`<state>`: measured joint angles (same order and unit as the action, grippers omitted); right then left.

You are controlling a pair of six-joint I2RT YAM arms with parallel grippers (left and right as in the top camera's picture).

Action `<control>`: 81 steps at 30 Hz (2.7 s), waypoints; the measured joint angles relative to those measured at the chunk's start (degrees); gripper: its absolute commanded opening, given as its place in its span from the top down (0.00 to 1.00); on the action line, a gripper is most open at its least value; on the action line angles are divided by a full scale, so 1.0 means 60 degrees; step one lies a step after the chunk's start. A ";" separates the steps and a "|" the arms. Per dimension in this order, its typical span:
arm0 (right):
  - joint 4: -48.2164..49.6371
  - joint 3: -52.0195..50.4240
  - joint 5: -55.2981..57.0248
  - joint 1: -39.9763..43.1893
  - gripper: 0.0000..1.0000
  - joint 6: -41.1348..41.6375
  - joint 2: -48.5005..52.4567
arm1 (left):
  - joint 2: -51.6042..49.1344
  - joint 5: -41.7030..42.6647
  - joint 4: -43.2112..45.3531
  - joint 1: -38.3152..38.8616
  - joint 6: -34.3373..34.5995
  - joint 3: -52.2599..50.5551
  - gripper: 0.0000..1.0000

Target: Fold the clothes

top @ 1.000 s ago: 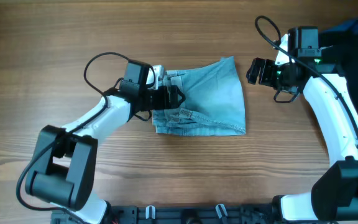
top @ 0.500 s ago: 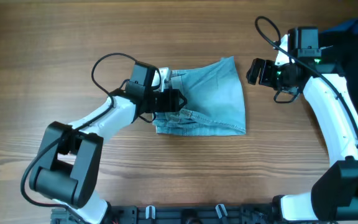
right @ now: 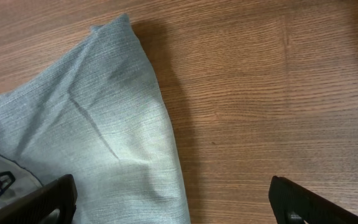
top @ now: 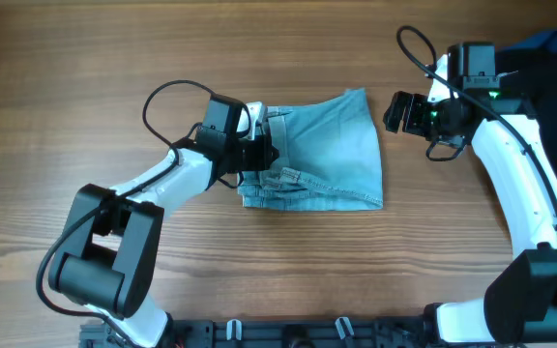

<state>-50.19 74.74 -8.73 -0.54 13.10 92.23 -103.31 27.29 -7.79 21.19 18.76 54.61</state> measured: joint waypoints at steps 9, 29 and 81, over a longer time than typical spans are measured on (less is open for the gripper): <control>-0.0109 0.0000 0.0000 0.0000 0.00 0.0000 0.0000 | 0.0404 0.0000 -0.0397 0.0000 0.0004 0.0000 0.96; -0.0280 0.0000 0.0000 0.0000 0.00 0.0000 0.0000 | 0.2517 -0.1086 -0.2244 0.0033 0.0463 0.0000 0.96; 0.0412 0.0000 -0.1869 0.0000 0.50 0.0113 0.0000 | 0.0379 -0.0488 -0.1599 0.0871 0.0951 0.0073 0.91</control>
<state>-47.72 74.74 -19.94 -0.54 13.78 92.23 -101.03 24.36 -17.39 26.41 24.47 55.05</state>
